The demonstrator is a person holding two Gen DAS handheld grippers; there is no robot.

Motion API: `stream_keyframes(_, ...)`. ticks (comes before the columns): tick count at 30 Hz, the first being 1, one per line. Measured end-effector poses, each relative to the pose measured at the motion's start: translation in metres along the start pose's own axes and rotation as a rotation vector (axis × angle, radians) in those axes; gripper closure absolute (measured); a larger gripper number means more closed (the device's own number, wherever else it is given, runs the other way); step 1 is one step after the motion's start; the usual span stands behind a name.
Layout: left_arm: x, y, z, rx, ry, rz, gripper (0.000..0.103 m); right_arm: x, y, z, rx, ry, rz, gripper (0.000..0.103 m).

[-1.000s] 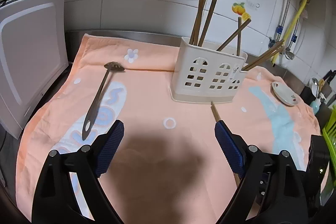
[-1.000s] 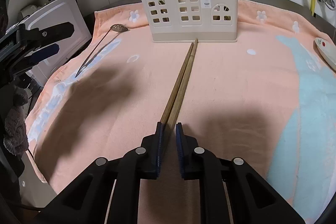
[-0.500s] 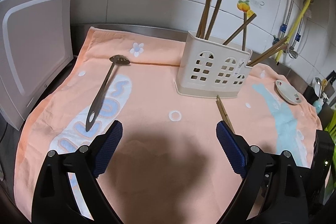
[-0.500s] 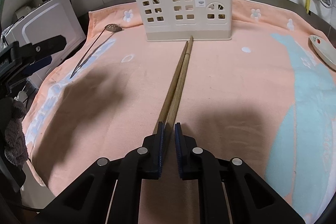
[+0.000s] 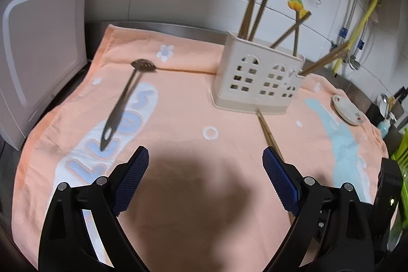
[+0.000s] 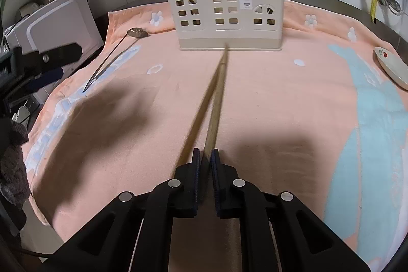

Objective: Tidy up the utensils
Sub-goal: 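Close the left tool on the last chopstick while the right tool holds its own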

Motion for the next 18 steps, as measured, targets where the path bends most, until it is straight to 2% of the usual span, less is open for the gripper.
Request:
stream_keyframes(13,-0.039,-0.007,0.054,-0.078,-0.116,-0.076,0.016,0.004,0.047,0.014,-0.02,-0.012,0.095,0.096)
stream_keyframes(14,-0.042,-0.007,0.058,-0.083,-0.127,-0.08,0.017,0.004,0.051,0.014,-0.021,-0.011,0.103,0.096)
stream_keyframes(18,-0.057,-0.009,0.081,-0.123,-0.179,-0.112,0.037,0.005,0.064,0.016,-0.023,-0.005,0.131,0.096)
Point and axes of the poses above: each gripper's, at about its wrist camera, not at the fingertips, and y roughly against the way its jaws point, z to its right, x to its top, the point moved 5 cm from there along -y, roughly the way its jaws point, and after that the axes turned 15 degrees about x, right-handed, at the moved point
